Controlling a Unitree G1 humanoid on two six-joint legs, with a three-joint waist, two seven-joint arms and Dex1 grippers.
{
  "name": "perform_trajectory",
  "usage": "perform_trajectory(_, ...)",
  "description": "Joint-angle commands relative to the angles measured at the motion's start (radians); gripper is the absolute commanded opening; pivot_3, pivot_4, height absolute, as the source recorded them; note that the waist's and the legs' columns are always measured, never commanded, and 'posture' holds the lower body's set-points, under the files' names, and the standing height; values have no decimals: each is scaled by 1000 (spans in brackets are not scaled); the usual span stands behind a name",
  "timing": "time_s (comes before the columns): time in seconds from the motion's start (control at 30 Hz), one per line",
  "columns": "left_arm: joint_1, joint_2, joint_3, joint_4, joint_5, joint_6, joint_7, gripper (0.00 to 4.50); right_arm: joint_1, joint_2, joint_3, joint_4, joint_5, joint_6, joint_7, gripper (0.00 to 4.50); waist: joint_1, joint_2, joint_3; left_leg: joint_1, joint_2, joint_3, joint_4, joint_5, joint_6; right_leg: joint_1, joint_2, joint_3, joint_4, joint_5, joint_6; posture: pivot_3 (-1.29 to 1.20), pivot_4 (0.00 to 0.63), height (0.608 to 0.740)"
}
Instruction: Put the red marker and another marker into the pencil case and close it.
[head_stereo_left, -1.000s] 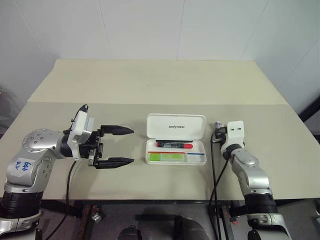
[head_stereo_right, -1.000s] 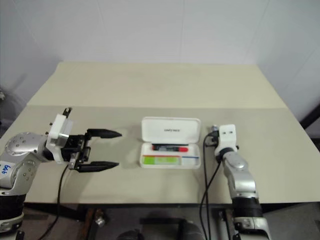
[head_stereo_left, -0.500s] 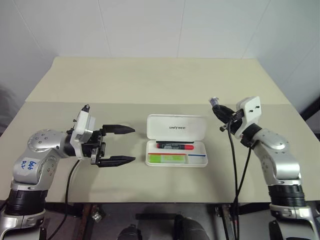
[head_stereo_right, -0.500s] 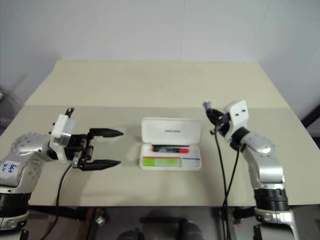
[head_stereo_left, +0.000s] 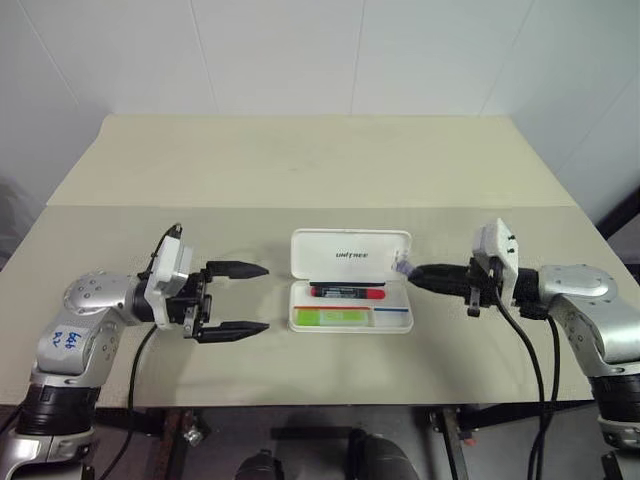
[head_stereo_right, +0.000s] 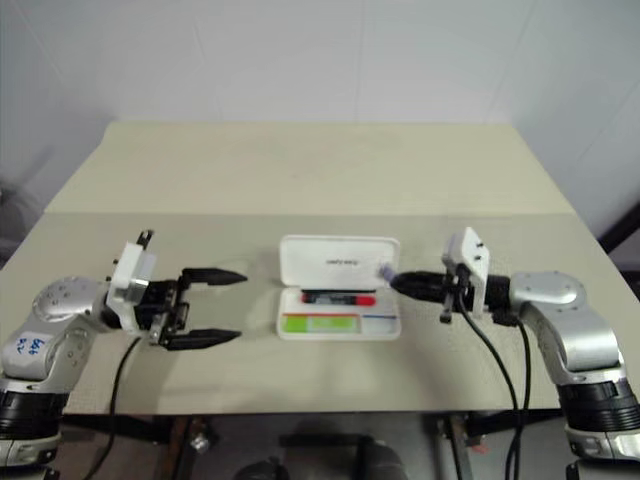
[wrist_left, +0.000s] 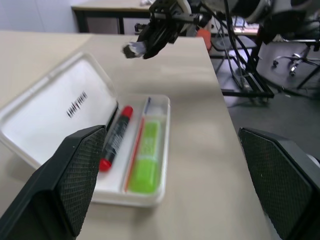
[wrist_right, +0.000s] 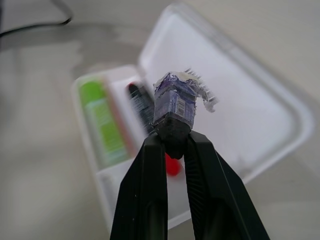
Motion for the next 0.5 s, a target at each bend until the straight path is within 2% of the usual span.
perform_trajectory(0.03, 19, 23, 37, 9, 8, -43, -15, 4500, -29, -13, 43, 38, -39, -64, 62, 230, 1, 0, 0, 0, 0, 0, 0, 0, 0, 0, 0, 0, 0, 0, 0, 0, 150, 740)
perform_trajectory(0.5, 114, 59, 101, 14, 1, -90, -13, 4500, -112, 25, 148, 208, -145, -201, 167, 230, 1, 0, 0, 0, 0, 1, 1, 0, 0, 0, -1, 0, 1, 0, 0, 0, 150, 740)
